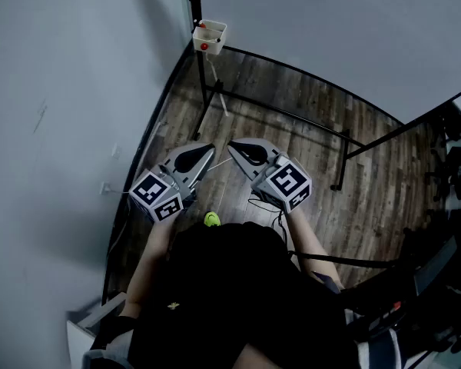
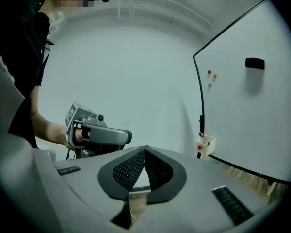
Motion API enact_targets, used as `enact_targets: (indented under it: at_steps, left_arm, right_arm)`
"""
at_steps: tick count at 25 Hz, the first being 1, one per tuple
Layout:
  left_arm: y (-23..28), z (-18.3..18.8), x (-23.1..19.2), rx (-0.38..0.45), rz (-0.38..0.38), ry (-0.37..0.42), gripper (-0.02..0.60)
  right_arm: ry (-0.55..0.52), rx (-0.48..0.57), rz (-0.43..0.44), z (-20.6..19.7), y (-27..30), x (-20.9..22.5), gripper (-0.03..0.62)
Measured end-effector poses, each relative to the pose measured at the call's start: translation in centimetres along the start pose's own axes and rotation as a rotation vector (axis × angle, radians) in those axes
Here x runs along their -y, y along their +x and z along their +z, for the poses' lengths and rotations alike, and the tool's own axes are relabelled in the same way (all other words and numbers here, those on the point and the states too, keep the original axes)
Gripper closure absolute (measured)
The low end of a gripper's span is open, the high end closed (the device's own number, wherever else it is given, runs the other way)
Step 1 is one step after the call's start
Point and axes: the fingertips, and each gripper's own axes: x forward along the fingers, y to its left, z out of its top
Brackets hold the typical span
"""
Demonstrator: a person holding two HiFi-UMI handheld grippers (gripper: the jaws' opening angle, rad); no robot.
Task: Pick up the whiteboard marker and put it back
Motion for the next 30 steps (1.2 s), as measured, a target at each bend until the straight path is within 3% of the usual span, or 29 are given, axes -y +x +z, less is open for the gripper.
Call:
enact_targets:
  at_steps: [8, 13, 23, 30]
  left_arm:
    - [-1.8, -1.0, -0.2, -0.004, 0.014, -0.046, 0.578]
    - [-2.6, -1.7, -1.4, -0.017, 0.041, -0.048, 0.577]
    - [-5.2, -0.7, -3.5, -0.017, 0.011, -0.058, 0.577]
    - [-6.5, -1.7, -4.6, -0.029, 0.007, -0.083, 0.577]
  right_arm:
    - [0.095, -0.045, -0.011, -1.5, 0.7, 0.1, 0.579]
    - [0.072, -0.071, -0.039, -1.5, 2.1, 0.1, 0.579]
    - [0.059, -0.077, -0.092, -1.8, 4.4, -0.4, 0.579]
    - [0.022, -0.143, -0.155, -2.1, 2.7, 1.3, 0.579]
